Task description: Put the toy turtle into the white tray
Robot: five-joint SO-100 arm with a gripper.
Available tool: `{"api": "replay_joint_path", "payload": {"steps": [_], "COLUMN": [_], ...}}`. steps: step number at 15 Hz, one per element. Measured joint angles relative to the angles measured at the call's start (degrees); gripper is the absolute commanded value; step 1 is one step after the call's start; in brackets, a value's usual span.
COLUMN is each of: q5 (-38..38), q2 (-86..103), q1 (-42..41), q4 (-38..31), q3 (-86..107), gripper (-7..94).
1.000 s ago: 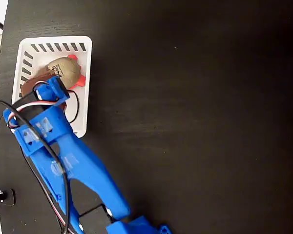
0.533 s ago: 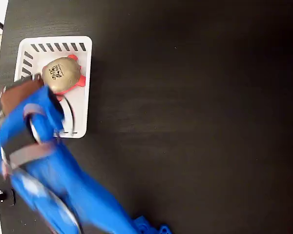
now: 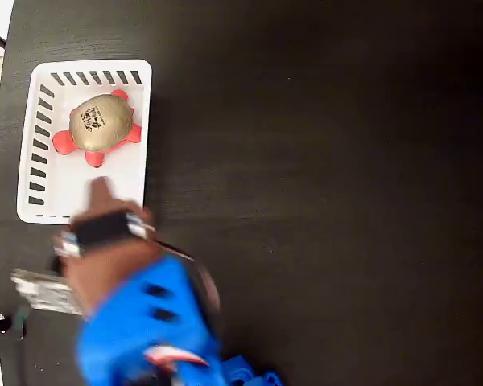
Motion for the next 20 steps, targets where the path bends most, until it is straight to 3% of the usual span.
{"api": "replay_joint_path", "payload": {"steps": [6, 9, 14, 20], "q5": [-2.0, -3.2, -3.6, -2.0], "q2": [25.5, 36.7, 51.9, 54.3], "q1": [8.4, 10.1, 13.3, 14.2], "q4": [-13.2, -15.6, -13.4, -6.9], "q3": [39.0, 51.8, 65.5, 68.6], "gripper": [0, 0, 0, 0]}}
